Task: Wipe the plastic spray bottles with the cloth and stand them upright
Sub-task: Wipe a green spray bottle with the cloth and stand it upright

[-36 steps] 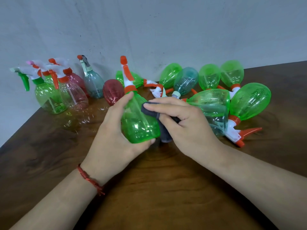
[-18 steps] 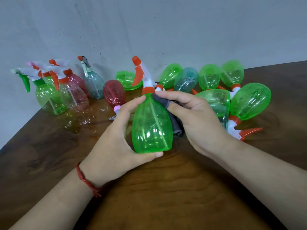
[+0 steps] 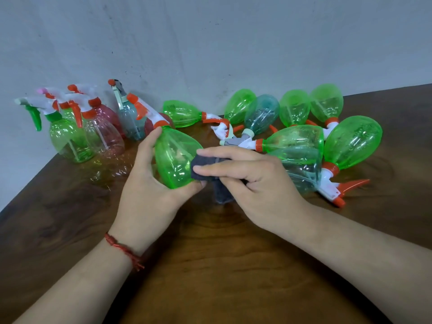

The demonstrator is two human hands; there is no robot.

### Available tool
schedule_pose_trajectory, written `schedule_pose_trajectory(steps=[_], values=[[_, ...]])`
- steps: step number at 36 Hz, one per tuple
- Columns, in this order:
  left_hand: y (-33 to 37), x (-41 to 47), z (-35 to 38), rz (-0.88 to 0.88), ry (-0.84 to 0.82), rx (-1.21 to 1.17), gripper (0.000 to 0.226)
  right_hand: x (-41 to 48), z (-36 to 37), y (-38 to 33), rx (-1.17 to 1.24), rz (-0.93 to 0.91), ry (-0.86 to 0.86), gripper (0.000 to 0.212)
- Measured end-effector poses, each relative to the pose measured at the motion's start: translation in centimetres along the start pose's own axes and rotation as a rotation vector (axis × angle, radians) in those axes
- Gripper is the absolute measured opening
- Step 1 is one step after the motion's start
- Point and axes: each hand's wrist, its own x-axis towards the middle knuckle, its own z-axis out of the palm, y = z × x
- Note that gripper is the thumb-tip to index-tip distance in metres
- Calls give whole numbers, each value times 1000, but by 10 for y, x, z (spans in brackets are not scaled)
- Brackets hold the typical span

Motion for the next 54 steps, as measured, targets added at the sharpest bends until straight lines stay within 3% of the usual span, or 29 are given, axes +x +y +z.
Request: schedule_pose_trajectory(steps=[9,13,19,28,35,41,49,54], values=[[24,-12,7,121,-232,-68,115,11,-8,6,216,210,147,38],[29,-18,6,134,-375,-161,120,18,-12,3,541,311,214,30],[23,-15,7,140,-388,-84,121,19,-12,3,719,415,238,18],[27,-18,11,155,-251,-50,115,15,-11,6,469,287,160,32],[14,-2,1,44,-10,-107,108,4,-2,1,150,115,102,39],[14,-4,2,-4,41,-54,110,1,-1,-1,53,27,64,38],[15,-7,4,51,-29,61,112,2,2,-1,67,93,84,40],[25,-13,9,66,-175,-94,114,13,-6,4,419,346,139,34]])
